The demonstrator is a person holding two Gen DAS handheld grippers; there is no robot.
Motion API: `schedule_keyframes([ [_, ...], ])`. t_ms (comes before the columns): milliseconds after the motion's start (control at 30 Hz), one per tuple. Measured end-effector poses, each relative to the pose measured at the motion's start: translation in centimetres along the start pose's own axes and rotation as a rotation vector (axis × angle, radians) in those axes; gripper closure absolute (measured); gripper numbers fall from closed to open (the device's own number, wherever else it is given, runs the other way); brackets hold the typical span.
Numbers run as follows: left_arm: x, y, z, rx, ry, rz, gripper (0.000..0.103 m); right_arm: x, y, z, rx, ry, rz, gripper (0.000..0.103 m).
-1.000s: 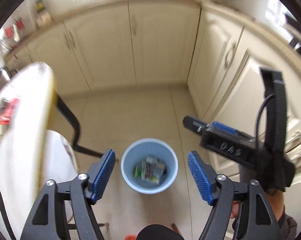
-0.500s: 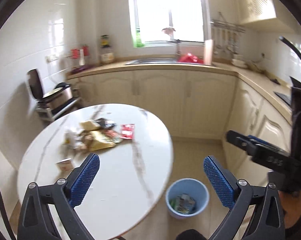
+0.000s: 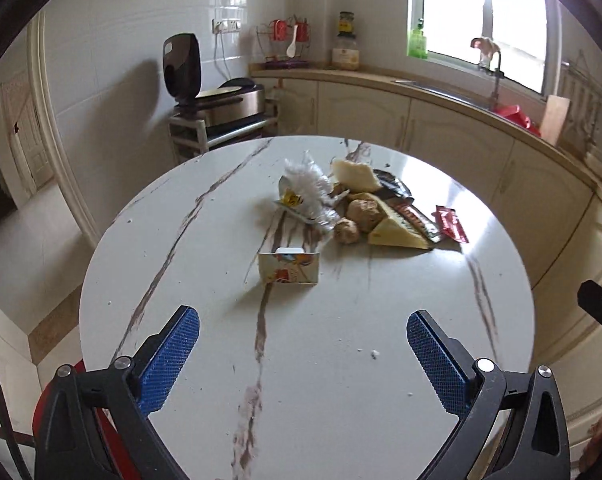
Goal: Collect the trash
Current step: 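Move both open tools back toward the remaining trash on the table, then grasp the small printed box with the left tool while the right tool grasps the red wrapper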
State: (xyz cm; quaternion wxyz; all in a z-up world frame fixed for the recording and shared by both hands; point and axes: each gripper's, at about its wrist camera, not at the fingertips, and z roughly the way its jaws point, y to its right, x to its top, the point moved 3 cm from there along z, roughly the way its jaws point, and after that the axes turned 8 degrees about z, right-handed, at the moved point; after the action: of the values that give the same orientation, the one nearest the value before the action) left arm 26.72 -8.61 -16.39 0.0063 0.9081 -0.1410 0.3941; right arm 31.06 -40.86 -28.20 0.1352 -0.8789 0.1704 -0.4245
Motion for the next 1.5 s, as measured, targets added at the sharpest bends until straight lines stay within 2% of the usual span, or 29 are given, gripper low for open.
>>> schedule_keyframes([
  [233, 1.8, -2.8, 7.0, 0.028, -0.089, -0.035, 0.001, 1.1, -1.6, 4.6, -0.017, -0.076, -0.083, 0.0],
  [400, 3.3, -2.9, 10.5, 0.022, -0.108, -0.028, 0.001, 1.8, -2.0, 7.7, -0.027, -0.133, -0.111, 0.0],
  [500, 3.8, -2.7, 13.3, -0.005, -0.153, -0.027, 0.001, 2.5, -2.2, 9.5, -0.047, -0.152, -0.132, 0.0],
  [600, 4.2, -2.8, 14.7, 0.027, -0.154, -0.004, 0.004, 3.3, -2.1, 10.8, -0.067, -0.162, -0.138, 0.0],
  [667, 4.6, -3.1, 15.4, 0.008, -0.165, -0.002, 0.02, 4.1, -1.9, 11.7, -0.089, -0.164, -0.132, 0.0],
  [700, 4.7, -3.3, 15.6, -0.019, -0.159, -0.014, 0.024, 4.5, -1.8, 12.2, -0.096, -0.169, -0.127, 0.0],
  [800, 4.9, -3.5, 15.5, -0.024, -0.152, -0.002, 0.029, 5.7, -1.7, 13.9, -0.133, -0.19, -0.132, 0.0],
  [900, 4.9, -3.6, 15.1, -0.046, -0.134, 0.016, 0.051, 6.5, -1.7, 15.6, -0.161, -0.223, -0.134, 0.002],
  [933, 4.9, -3.7, 14.9, -0.054, -0.13, 0.023, 0.056, 6.8, -1.6, 16.1, -0.166, -0.23, -0.134, 0.006],
  [967, 4.8, -3.6, 14.8, -0.055, -0.128, 0.03, 0.057, 7.0, -1.6, 16.5, -0.179, -0.238, -0.139, 0.008],
  [1033, 4.6, -3.9, 14.6, -0.061, -0.126, 0.032, 0.058, 7.0, -1.5, 17.4, -0.203, -0.253, -0.152, 0.024],
  [1067, 4.4, -3.9, 14.3, -0.061, -0.126, 0.034, 0.058, 6.8, -1.3, 17.9, -0.212, -0.275, -0.157, 0.027],
  [1100, 4.3, -4.0, 14.1, -0.061, -0.126, 0.033, 0.058, 6.6, -1.1, 18.4, -0.216, -0.295, -0.156, 0.03],
  [1200, 3.8, -4.1, 13.3, -0.064, -0.125, 0.035, 0.058, 6.4, -1.4, 18.1, -0.227, -0.28, -0.187, 0.031],
  [1267, 3.5, -4.4, 12.8, -0.074, -0.124, 0.023, 0.058, 6.3, -1.6, 18.0, -0.225, -0.269, -0.216, 0.04],
  [1333, 3.2, -4.7, 12.2, -0.094, -0.125, 0.009, 0.058, 6.2, -1.8, 17.6, -0.204, -0.263, -0.242, 0.068],
  [1500, 2.7, -5.3, 10.2, -0.134, -0.117, -0.014, 0.058, 5.9, -1.6, 16.4, -0.148, -0.262, -0.226, 0.089],
])
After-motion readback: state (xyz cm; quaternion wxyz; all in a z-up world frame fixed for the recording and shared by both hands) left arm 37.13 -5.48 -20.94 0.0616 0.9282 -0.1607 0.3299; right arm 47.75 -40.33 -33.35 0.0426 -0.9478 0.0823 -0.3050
